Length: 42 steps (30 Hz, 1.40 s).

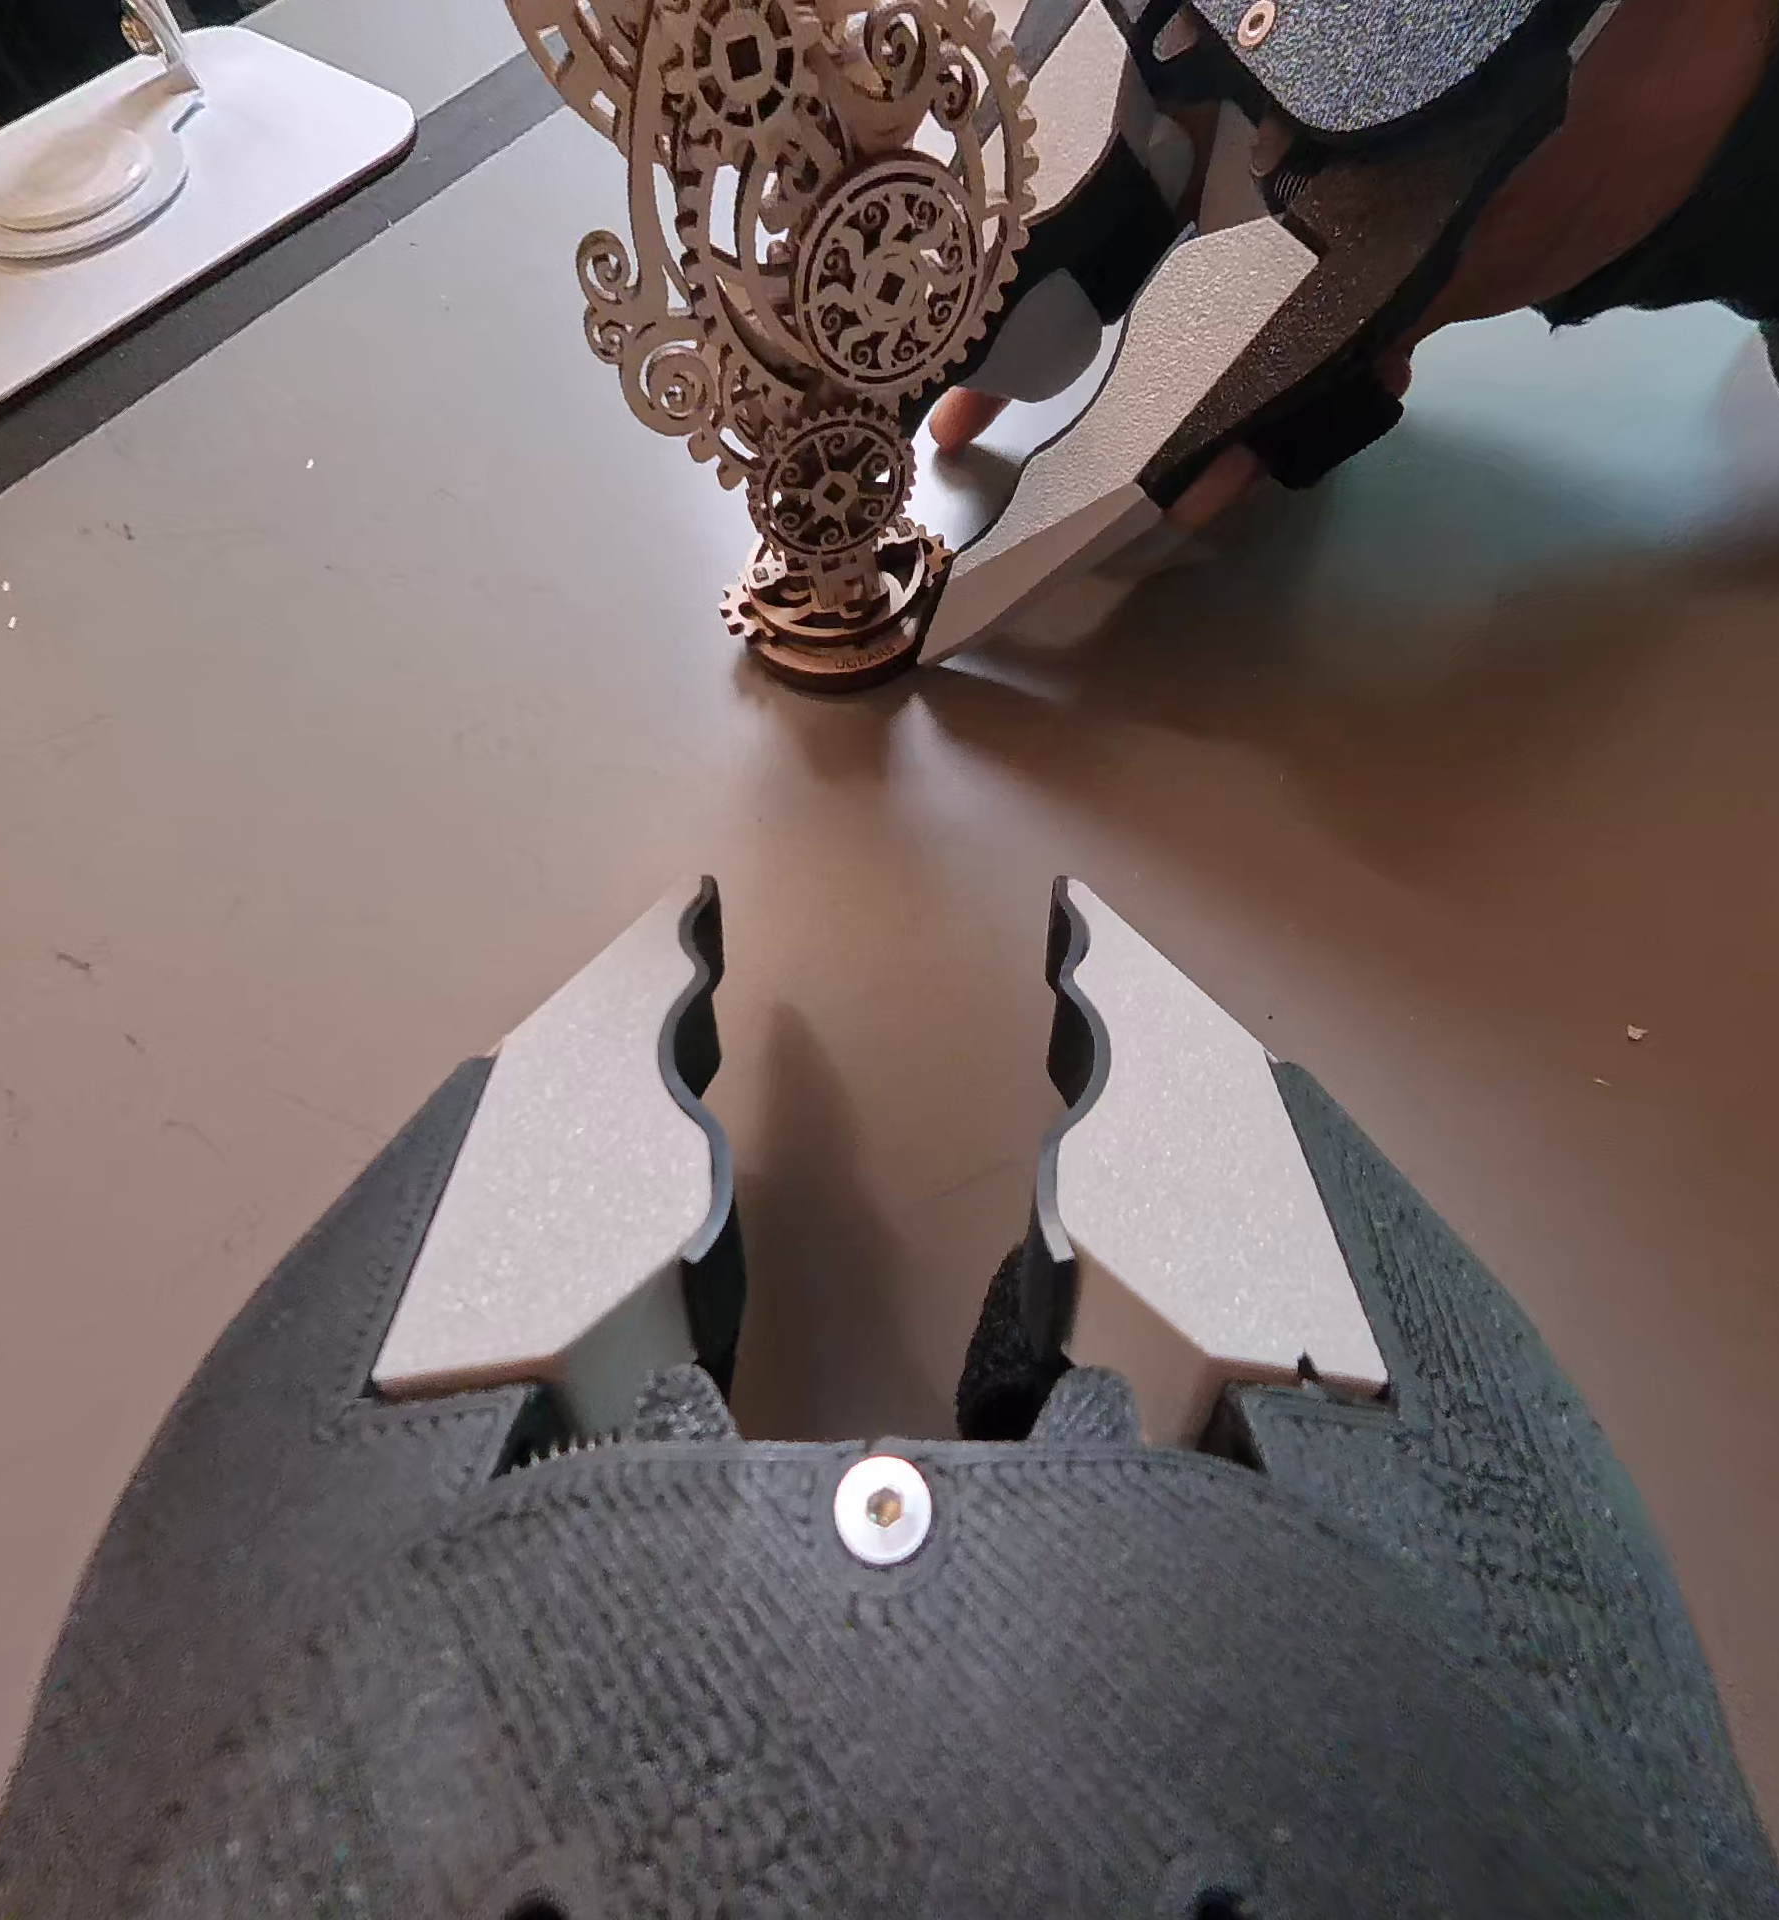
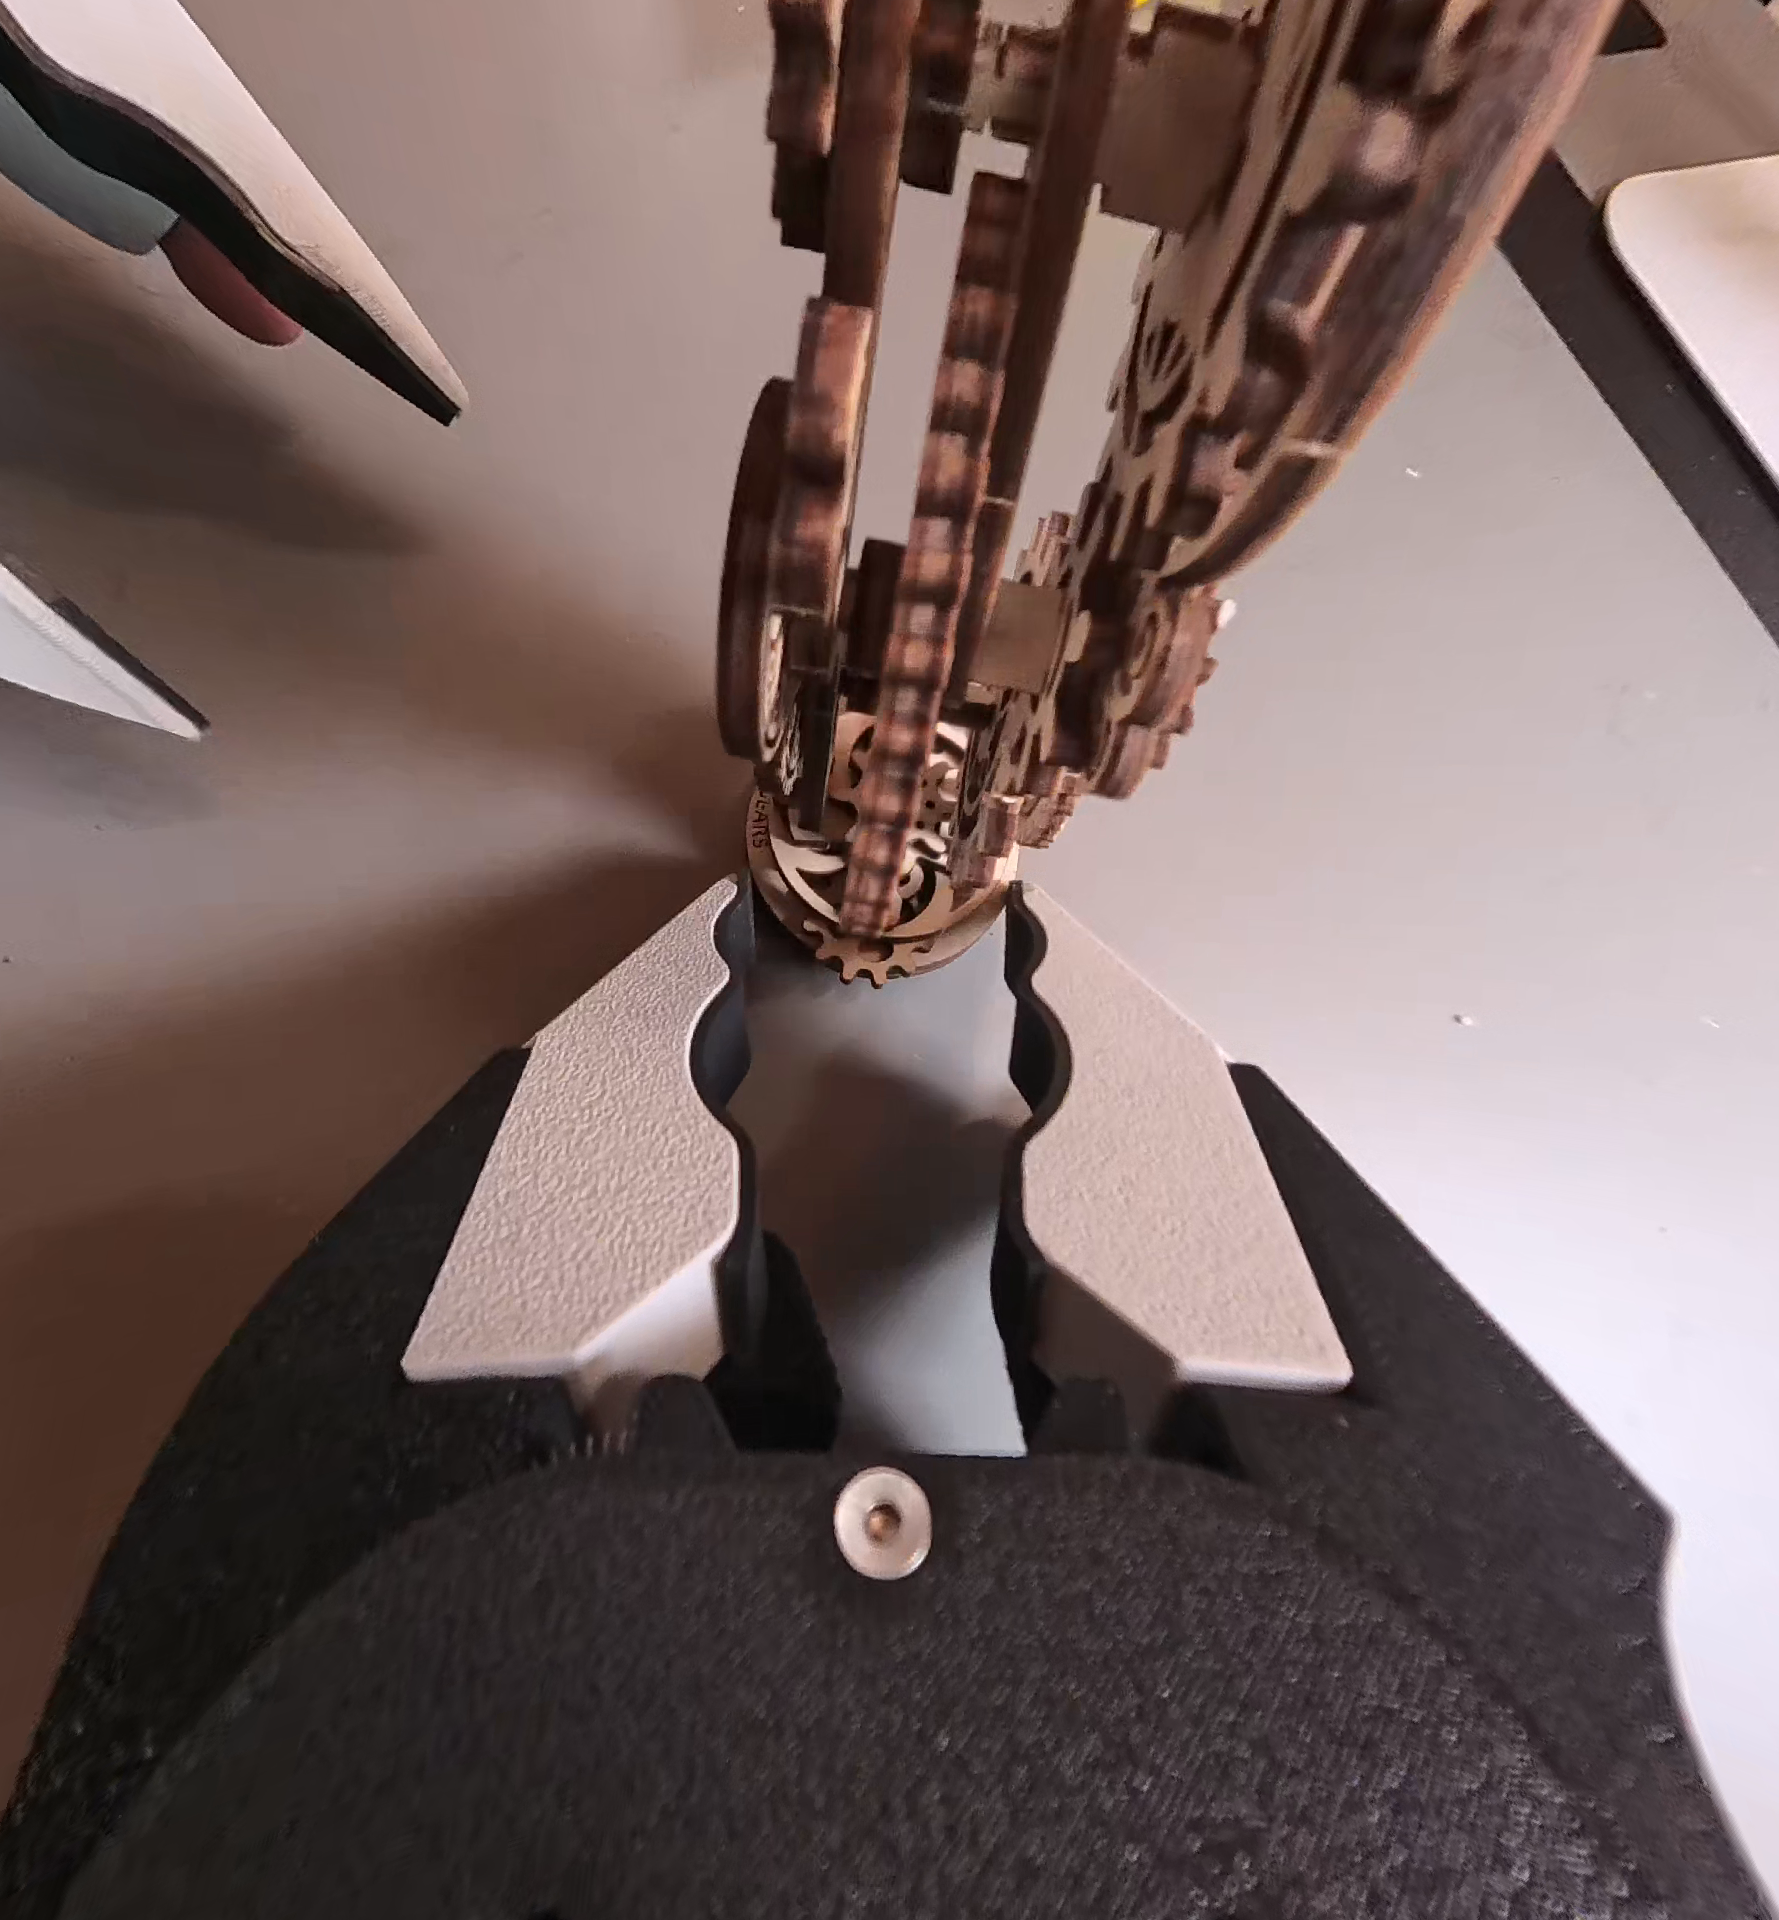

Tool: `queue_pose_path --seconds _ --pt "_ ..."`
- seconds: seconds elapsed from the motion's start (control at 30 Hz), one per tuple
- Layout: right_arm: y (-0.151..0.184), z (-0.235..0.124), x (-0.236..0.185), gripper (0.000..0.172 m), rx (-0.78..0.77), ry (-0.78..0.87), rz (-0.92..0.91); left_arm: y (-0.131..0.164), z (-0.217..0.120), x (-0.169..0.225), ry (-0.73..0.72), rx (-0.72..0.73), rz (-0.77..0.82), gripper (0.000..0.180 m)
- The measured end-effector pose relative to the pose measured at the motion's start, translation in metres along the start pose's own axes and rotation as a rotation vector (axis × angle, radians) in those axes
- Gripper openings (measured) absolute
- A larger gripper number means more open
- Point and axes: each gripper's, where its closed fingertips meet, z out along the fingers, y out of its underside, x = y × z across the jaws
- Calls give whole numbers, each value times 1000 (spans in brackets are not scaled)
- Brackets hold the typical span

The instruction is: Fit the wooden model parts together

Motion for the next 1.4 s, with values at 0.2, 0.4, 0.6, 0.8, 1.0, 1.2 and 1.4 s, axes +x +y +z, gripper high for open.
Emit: queue_pose_path --seconds 0.2,0.4,0.6,0.8,1.0,1.2,1.4 --pt "8 -7 25 43 0 37 -106 -1 0 2 6 4 11 66" --pt "15 -6 55 43 -13 9 -119 2 4 2 8 -10 13 66" --pt "14 5 85 39 -14 -16 -74 1 5 -5 -29 -2 -6 68" --pt "7 -24 75 37 79 44 67 2 6 -14 -82 -1 -12 69" --pt "5 -68 32 48 162 268 286 -2 11 -16 -114 7 8 70" --pt "5 -92 -4 58 214 397 419 -4 14 -22 -168 25 14 72" --pt "13 -90 -24 59 256 431 462 -9 10 -33 -238 57 7 71"
